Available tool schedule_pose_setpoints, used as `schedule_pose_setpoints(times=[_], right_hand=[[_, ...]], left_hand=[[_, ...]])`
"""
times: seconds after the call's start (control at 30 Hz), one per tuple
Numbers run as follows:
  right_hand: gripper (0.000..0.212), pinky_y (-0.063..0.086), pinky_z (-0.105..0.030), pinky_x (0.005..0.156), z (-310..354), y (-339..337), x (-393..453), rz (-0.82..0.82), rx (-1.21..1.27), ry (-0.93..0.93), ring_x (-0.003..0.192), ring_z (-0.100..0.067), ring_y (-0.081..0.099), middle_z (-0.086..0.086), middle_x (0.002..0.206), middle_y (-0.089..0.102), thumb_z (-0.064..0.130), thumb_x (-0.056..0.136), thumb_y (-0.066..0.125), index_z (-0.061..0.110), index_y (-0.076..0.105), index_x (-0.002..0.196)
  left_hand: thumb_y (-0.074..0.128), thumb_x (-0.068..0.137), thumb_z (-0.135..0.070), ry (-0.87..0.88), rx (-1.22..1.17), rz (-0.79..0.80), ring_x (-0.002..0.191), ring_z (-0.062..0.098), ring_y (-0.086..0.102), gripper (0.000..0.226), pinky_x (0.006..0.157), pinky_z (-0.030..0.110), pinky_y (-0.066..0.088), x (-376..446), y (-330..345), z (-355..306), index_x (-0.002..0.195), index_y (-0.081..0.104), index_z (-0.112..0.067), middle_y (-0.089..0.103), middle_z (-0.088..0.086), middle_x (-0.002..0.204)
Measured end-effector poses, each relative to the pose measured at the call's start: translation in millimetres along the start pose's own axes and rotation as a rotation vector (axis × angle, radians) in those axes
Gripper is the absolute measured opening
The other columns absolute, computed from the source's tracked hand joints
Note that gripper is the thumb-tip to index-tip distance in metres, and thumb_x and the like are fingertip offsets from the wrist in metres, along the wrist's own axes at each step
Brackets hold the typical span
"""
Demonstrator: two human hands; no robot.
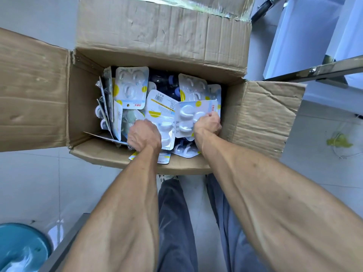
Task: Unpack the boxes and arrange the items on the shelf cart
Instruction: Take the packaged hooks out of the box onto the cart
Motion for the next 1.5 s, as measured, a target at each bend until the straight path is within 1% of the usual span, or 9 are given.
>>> schedule_pose_setpoints(times=[0.1,0.17,0.27,0.4,0.5,0.7,0.9,1.13,1.5], right_hand=[[0.035,0.041,-0.026,0.085,0.8,3.9,-3.7,0.082,-0.042,-0.043,0.11,-0.028,0.054,-0.01,0.119,0.065,0.001,0.09,0.047,0.012,0.068,0.115],[0.034,0.044,-0.028,0.087,0.1,4.4,-5.5,0.092,-0.126,-0.127,0.109,-0.03,0.057,-0.01,0.113,0.066,-0.002,0.086,0.052,0.01,0.068,0.114],[0.027,0.044,-0.034,0.076,-2.5,0.1,-7.6,0.014,-0.287,-0.257,0.095,-0.035,0.06,-0.014,0.101,0.065,-0.002,0.086,0.055,0.011,0.069,0.104],[0.018,0.045,-0.036,0.077,-5.8,-5.2,-9.7,-0.047,-0.403,-0.306,0.099,-0.036,0.064,-0.016,0.103,0.068,0.025,0.092,0.061,0.011,0.069,0.102],[0.026,0.045,-0.035,0.076,-8.8,-4.1,-10.5,-0.045,-0.442,-0.24,0.1,-0.034,0.064,-0.016,0.104,0.068,0.03,0.094,0.057,0.007,0.067,0.101],[0.02,0.047,-0.036,0.076,-12.4,-3.0,-13.6,-0.043,-0.435,-0.194,0.098,-0.036,0.065,-0.017,0.102,0.068,0.02,0.089,0.056,0.006,0.067,0.099],[0.022,0.045,-0.038,0.077,-13.1,-8.6,-15.4,-0.077,-0.409,-0.221,0.102,-0.035,0.061,-0.015,0.105,0.066,0.018,0.092,0.052,0.005,0.064,0.104],[0.019,0.043,-0.036,0.077,15.2,-34.1,-26.9,-0.054,-0.415,-0.346,0.101,-0.032,0.059,-0.011,0.106,0.064,0.017,0.09,0.051,0.009,0.064,0.101],[0.026,0.048,-0.035,0.08,132.6,-246.8,-140.3,-0.107,-0.281,-0.338,0.094,-0.036,0.064,-0.014,0.101,0.067,0.015,0.078,0.054,0.005,0.069,0.096]], left_hand=[[0.049,0.093,-0.03,-0.385,-0.265,0.155,0.112,0.032,0.059,0.038,0.087,0.034,0.043,-2.2,5.8,5.1,0.119,0.065,-0.007,0.063,0.014,0.124],[0.052,0.092,-0.028,-0.474,-0.373,0.18,0.116,0.031,0.057,0.039,0.092,0.034,0.043,-1.8,8.0,5.6,0.123,0.062,-0.006,0.061,0.014,0.128],[0.051,0.091,-0.029,-0.322,-0.305,0.124,0.11,0.034,0.06,0.038,0.079,0.035,0.041,-2.9,10.2,3.6,0.117,0.063,-0.004,0.063,0.017,0.121],[0.054,0.088,-0.017,0.322,0.157,-0.028,0.089,0.035,0.058,0.028,0.064,0.036,0.032,-13.5,6.0,-0.6,0.115,0.052,-0.012,0.055,0.016,0.11],[0.056,0.085,-0.001,0.528,0.369,0.053,0.096,0.033,0.051,0.032,0.068,0.037,0.031,-8.7,9.0,-0.8,0.114,0.051,-0.013,0.047,0.016,0.118],[0.053,0.083,0.01,0.545,0.478,0.01,0.108,0.032,0.05,0.032,0.086,0.037,0.038,-6.4,15.5,-1.4,0.111,0.056,-0.005,0.054,0.016,0.115],[0.05,0.099,-0.027,0.386,0.183,-0.076,0.108,0.031,0.051,0.028,0.087,0.04,0.04,-16.7,9.3,-14.4,0.114,0.056,-0.005,0.056,0.015,0.115],[0.051,0.093,-0.03,0.251,0.049,-0.06,0.072,0.031,0.054,0.029,0.062,0.035,0.035,-25.6,-20.0,-39.5,0.08,0.059,-0.006,0.065,0.017,0.088],[0.048,0.093,-0.032,0.27,-0.173,-0.067,0.098,0.037,0.062,0.035,0.076,0.039,0.045,-151.5,-234.5,-97.6,0.104,0.062,-0.001,0.065,0.02,0.107]])
Point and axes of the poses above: each hand's wrist, its own x-axis towards the middle knuckle, its own y-axis out of the palm, z = x × y, the point moved 3 cm from there along x, towards the middle knuckle
